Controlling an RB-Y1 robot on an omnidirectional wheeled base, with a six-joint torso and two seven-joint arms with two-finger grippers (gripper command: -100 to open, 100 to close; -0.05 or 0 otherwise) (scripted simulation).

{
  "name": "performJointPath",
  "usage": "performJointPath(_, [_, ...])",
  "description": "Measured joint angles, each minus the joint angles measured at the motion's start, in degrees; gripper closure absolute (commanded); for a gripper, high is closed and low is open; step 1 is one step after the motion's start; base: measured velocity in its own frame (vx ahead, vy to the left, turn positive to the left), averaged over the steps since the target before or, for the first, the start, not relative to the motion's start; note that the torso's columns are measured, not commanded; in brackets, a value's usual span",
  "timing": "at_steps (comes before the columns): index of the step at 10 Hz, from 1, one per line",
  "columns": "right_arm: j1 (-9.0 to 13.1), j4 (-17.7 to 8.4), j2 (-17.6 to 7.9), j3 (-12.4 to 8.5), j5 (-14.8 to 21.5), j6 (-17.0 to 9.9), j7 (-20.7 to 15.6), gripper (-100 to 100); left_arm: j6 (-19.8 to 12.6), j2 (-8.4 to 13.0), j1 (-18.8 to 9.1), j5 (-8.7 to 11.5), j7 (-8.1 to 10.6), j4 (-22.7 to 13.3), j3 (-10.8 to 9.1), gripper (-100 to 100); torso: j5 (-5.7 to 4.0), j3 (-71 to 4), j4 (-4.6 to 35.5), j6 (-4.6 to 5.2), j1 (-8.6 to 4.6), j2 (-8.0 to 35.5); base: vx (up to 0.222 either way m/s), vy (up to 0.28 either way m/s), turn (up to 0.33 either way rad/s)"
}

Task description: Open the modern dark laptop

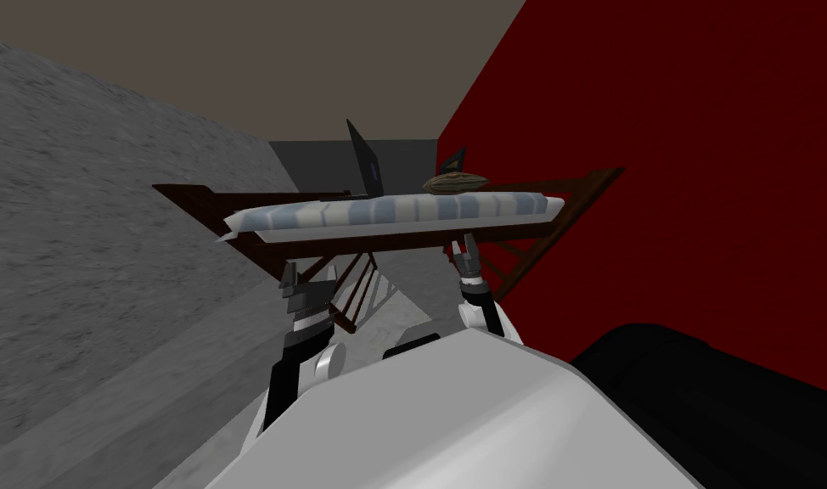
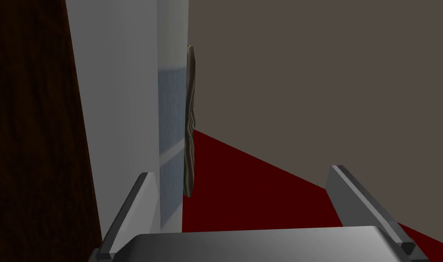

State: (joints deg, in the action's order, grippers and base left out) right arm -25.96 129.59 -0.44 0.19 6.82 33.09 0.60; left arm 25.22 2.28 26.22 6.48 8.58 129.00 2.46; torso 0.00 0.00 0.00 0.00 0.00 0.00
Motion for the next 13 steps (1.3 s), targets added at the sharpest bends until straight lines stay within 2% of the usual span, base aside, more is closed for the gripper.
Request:
performJointPath(9, [0.00, 0.00, 0.00, 0.00, 0.00, 0.00, 0.00, 0, 0.00, 0.00, 0.00, 0.00, 0.00, 0.00, 0.00, 0, 0.00, 0.00, 0.00, 0.00, 0.00, 0.00, 0.000, 0.000, 0.000])
performJointPath(10, [0.00, 0.00, 0.00, 0.00, 0.00, 0.00, 0.00, 0, 0.00, 0.00, 0.00, 0.00, 0.00, 0.00, 0.00, -100, 0.00, 0.00, 0.00, 0.00, 0.00, 0.00, -0.049, 0.011, -0.082])
performJointPath(12, [0.01, 0.00, 0.00, 0.00, 0.00, 0.00, 0.00, 0, -1.10, 2.50, -2.59, -0.51, -1.05, -0.63, -1.30, -100, 0.01, 0.14, 0.06, 0.01, 0.06, 0.24, -0.086, 0.013, -0.087])
performJointPath(13, [0.01, 0.00, 0.00, 0.00, 0.00, 0.00, 0.00, 0, -1.73, 2.96, -3.84, -0.69, -1.54, -1.01, -1.67, -100, 0.01, 0.11, 0.05, -0.01, 0.01, 0.16, -0.079, -0.005, -0.067])
